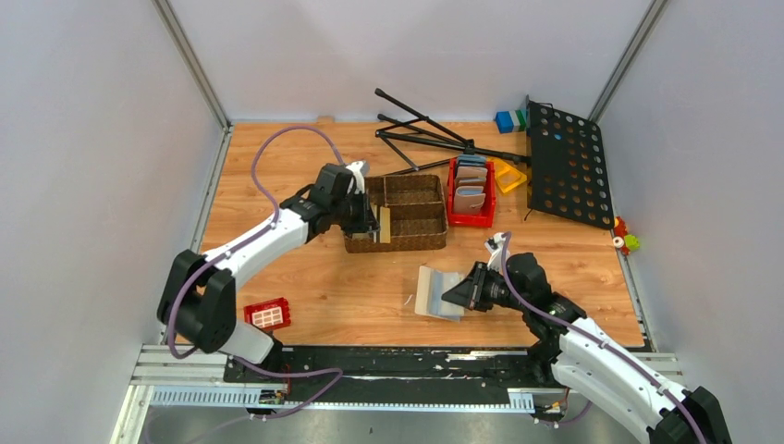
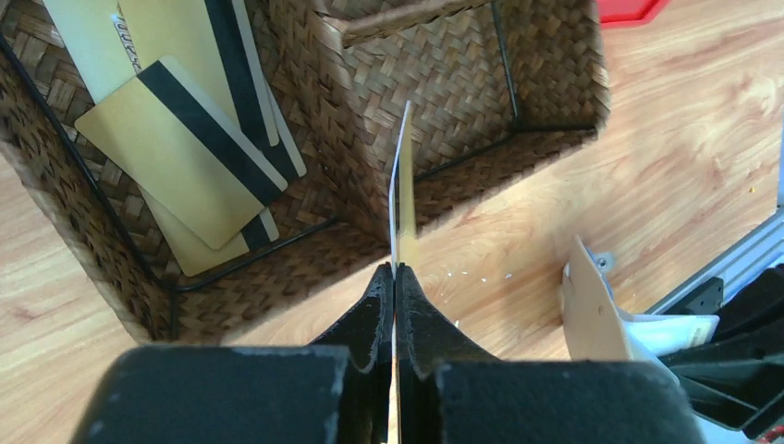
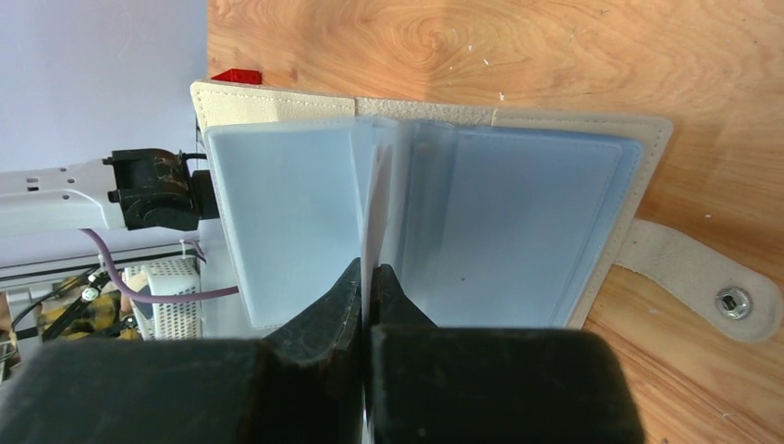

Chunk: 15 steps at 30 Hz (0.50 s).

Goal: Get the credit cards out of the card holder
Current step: Place the credit card in the storage box.

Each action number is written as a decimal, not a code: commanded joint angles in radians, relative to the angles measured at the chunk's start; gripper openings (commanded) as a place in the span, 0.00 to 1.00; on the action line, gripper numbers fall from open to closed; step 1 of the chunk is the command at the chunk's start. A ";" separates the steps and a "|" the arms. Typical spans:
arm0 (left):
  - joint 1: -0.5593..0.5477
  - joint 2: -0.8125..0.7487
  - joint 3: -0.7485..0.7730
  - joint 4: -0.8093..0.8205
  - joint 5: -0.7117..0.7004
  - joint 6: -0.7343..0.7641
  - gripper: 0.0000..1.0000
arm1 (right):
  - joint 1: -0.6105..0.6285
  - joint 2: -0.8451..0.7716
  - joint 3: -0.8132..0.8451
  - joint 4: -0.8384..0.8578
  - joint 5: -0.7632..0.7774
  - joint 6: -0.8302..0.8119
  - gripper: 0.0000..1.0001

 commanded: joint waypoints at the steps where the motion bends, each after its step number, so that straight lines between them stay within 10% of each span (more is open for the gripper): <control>1: 0.042 0.093 0.116 -0.063 -0.008 0.076 0.00 | -0.002 -0.002 0.044 -0.002 0.022 -0.034 0.00; 15: 0.226 0.162 0.109 0.051 0.274 0.018 0.00 | -0.003 0.094 0.053 0.054 -0.001 -0.051 0.00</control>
